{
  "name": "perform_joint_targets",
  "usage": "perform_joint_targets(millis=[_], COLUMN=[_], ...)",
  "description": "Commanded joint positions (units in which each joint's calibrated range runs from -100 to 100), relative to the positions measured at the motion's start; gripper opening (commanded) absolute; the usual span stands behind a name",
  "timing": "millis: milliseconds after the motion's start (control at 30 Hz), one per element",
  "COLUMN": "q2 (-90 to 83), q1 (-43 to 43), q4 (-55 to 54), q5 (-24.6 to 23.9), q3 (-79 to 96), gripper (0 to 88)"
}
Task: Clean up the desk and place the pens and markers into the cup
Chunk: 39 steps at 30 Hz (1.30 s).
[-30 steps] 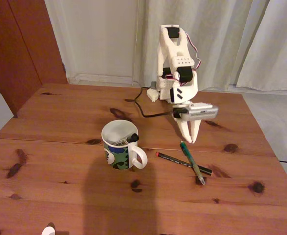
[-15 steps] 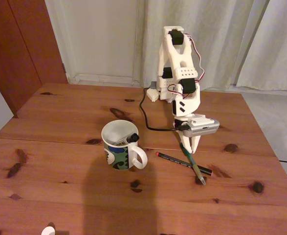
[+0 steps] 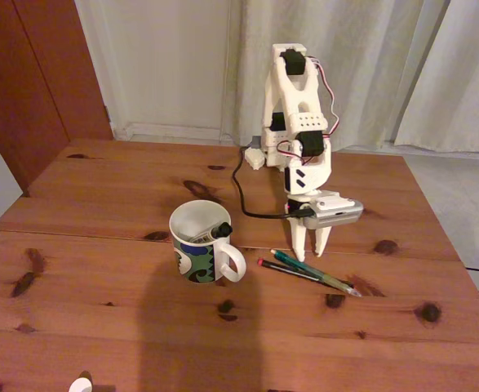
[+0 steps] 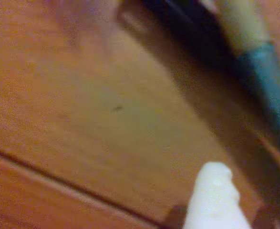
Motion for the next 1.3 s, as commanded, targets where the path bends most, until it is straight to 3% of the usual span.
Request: perform_joint_targets(millis=[0,467,1267], q2=[-0.8,-0.9,-5.0], q1=[0.3,-0.4,-2.9], q4=[-1.0,-0.4,-1.0], q5=[0.4,0.4,2.0], q3=[-4.5,-7.0,4.8], gripper=[14.4,14.4,14.4])
